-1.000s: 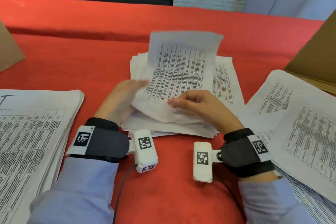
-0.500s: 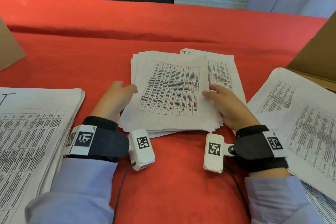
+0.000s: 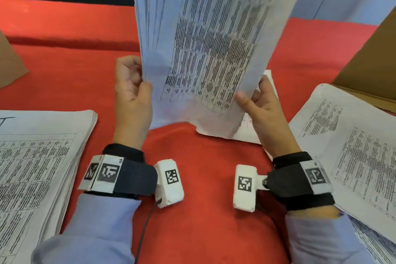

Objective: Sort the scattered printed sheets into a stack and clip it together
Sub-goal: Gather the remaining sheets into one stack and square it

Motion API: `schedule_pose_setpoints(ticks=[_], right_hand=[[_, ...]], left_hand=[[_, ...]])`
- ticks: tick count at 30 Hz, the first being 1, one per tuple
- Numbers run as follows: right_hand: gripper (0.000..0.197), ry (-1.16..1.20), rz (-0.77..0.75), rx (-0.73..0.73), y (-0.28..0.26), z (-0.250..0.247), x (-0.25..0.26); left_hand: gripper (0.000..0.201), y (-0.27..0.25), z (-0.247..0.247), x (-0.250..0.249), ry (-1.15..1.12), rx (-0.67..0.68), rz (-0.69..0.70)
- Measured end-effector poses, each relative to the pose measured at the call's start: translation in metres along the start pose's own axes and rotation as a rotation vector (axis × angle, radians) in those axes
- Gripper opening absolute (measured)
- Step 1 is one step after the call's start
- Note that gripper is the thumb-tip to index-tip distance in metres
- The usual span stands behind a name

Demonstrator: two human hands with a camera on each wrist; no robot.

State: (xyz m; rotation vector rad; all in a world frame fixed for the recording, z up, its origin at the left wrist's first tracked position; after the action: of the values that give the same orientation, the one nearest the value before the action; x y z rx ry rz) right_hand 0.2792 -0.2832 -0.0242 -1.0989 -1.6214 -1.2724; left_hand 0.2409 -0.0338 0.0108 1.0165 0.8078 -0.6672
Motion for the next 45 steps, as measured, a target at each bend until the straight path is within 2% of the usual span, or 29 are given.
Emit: schedule_pose_setpoints(ticks=[2, 5, 7, 11, 12, 14, 17, 19, 20, 24, 26, 30, 32, 35, 36, 37, 38, 39, 42, 45], right_hand=[[0.036, -0.073, -0.028, -0.014, -0.001, 0.004, 0.009], [0.028, -0.189, 0.046, 0.03, -0.006, 0.016, 0.002], [0.025, -0.173, 0.104, 0.046, -0.008, 0.019, -0.008], [0.045, -0.128, 0.201, -0.083, -0.004, -0.008, -0.017], [0.053, -0.178, 0.231, -0.134, -0.003, -0.019, -0.02], [0.052, -0.35, 0.287, -0.26, -0.003, -0.05, -0.034], [0.06, -0.621, 0.448, -0.349, -0.013, -0.088, -0.064], [0.043, -0.684, 0.494, -0.32, -0.014, -0.095, -0.074], [0.041, -0.739, 0.514, -0.289, -0.014, -0.095, -0.076], [0.07, -0.99, 0.591, -0.105, -0.009, -0.085, -0.082], [0.075, -1.043, 0.562, -0.054, -0.007, -0.08, -0.082], [0.079, -0.864, 0.443, -0.053, -0.005, -0.061, -0.071], [0.084, -0.702, 0.403, -0.026, -0.003, -0.048, -0.069], [0.092, -0.468, 0.456, 0.084, -0.006, -0.028, -0.076], [0.084, -0.429, 0.473, 0.144, -0.008, -0.021, -0.078], [0.068, -0.41, 0.472, 0.188, -0.01, -0.015, -0.076], [0.051, -0.373, 0.451, 0.203, -0.01, -0.01, -0.072], [0.042, -0.302, 0.441, 0.198, -0.01, -0.007, -0.068], [0.041, -0.057, 0.459, 0.206, -0.014, 0.004, -0.063], [0.042, -0.063, 0.502, 0.251, -0.018, 0.012, -0.065]], left_hand=[[0.044, -0.004, 0.011, -0.004, -0.005, 0.044, 0.009], [0.038, -0.014, 0.029, 0.024, -0.044, 0.123, -0.207], [0.025, -0.017, 0.03, 0.039, 0.071, 0.145, -0.297], [0.011, -0.007, 0.011, 0.047, 0.18, 0.104, -0.303], [0.007, -0.007, 0.008, 0.052, 0.206, 0.12, -0.323], [0.006, -0.009, 0.001, 0.066, 0.232, 0.129, -0.39], [0.01, -0.015, -0.015, 0.083, 0.201, 0.053, -0.511], [0.015, -0.019, -0.02, 0.09, 0.117, 0.003, -0.578], [0.018, -0.02, -0.02, 0.092, 0.082, -0.018, -0.592], [0.019, -0.021, -0.015, 0.091, 0.066, -0.03, -0.597], [0.016, -0.024, -0.013, 0.093, 0.086, -0.016, -0.624], [0.014, -0.027, -0.012, 0.096, 0.106, 0.015, -0.676], [0.013, -0.028, -0.013, 0.097, 0.097, 0.006, -0.708], [0.019, -0.029, -0.016, 0.097, 0.087, -0.005, -0.752], [0.021, -0.029, -0.017, 0.095, 0.088, -0.002, -0.766], [0.021, -0.029, -0.017, 0.095, 0.084, -0.001, -0.78], [0.021, -0.03, -0.017, 0.095, 0.075, 0.0, -0.792], [0.02, -0.03, -0.017, 0.095, 0.05, 0.001, -0.801], [0.025, -0.032, -0.013, 0.093, 0.002, 0.007, -0.768], [0.04, -0.026, -0.014, 0.094, 0.164, 0.109, -0.671]])
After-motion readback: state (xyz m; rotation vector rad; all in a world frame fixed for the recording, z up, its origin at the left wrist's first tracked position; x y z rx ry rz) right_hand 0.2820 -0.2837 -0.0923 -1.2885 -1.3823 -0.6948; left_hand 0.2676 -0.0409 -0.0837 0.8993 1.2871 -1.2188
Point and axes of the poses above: each hand's wrist, its own y-axis towards the middle knuckle, its own z-axis out of the palm, x = y × z, the point moved 10 cm from there along y, towards the middle knuckle, and after that the axes turned 14 degrees about -y, right-handed, at the moved point
